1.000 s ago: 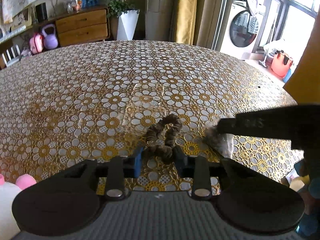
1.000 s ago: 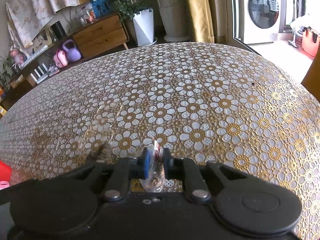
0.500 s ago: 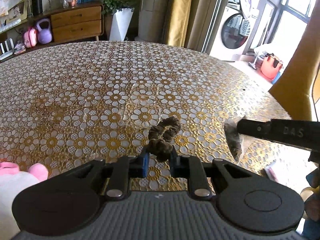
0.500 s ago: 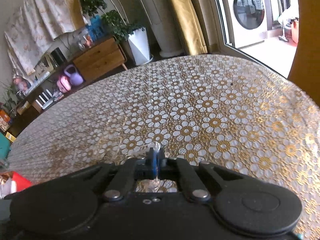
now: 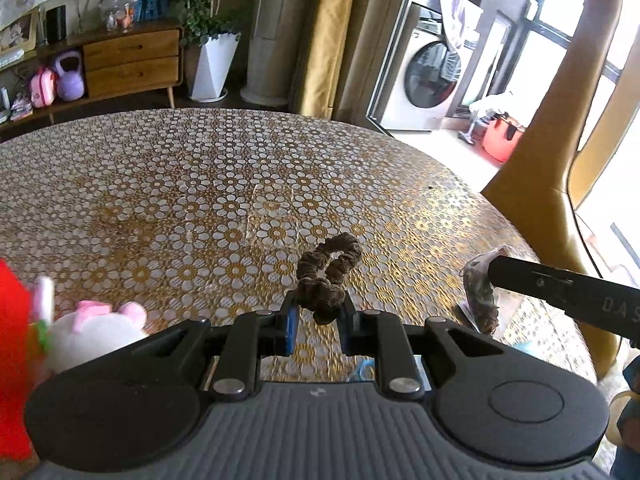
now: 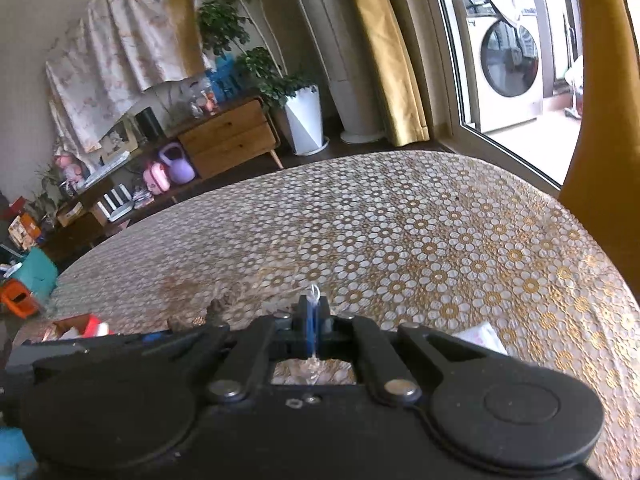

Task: Organize soft objects
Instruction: 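Carry the hair tie and small bag with both tools to the red box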

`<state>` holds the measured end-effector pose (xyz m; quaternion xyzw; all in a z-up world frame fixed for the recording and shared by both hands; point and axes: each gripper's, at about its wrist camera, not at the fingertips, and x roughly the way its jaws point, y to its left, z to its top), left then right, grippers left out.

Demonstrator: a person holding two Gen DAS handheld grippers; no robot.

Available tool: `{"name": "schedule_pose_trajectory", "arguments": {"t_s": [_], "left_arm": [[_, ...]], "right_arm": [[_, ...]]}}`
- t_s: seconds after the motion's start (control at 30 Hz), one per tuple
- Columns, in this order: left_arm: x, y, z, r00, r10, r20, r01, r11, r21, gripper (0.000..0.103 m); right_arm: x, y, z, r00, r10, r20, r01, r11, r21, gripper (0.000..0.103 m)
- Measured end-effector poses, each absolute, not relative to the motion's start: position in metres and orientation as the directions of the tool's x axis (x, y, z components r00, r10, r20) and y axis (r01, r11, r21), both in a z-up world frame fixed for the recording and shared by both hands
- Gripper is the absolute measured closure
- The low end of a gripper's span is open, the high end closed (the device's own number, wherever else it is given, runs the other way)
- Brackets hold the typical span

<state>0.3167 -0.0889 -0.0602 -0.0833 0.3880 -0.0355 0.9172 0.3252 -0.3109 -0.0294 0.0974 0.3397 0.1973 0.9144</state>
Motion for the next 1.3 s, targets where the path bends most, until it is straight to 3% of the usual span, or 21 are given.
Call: {"name": "schedule_pose_trajectory", "arguments": {"t_s": [0.7, 1.3], "left_arm": [[0.203, 0.013, 0.009, 0.704, -0.138, -0.697, 0.071, 0.990, -0.125, 0.084], [0.152, 0.147, 0.018, 0.714, -0.034, -0.699, -0.051, 0.994, -0.101, 0.084]], "right_arm": [[0.214, -0.230, 0.037, 0.648, 0.541, -0.537, -0.468, 0.838, 0.280, 0.102], [0.187, -0.097, 0.042, 0.561, 0.623, -0.545, -0.601, 0.759, 0.250, 0.102]]}}
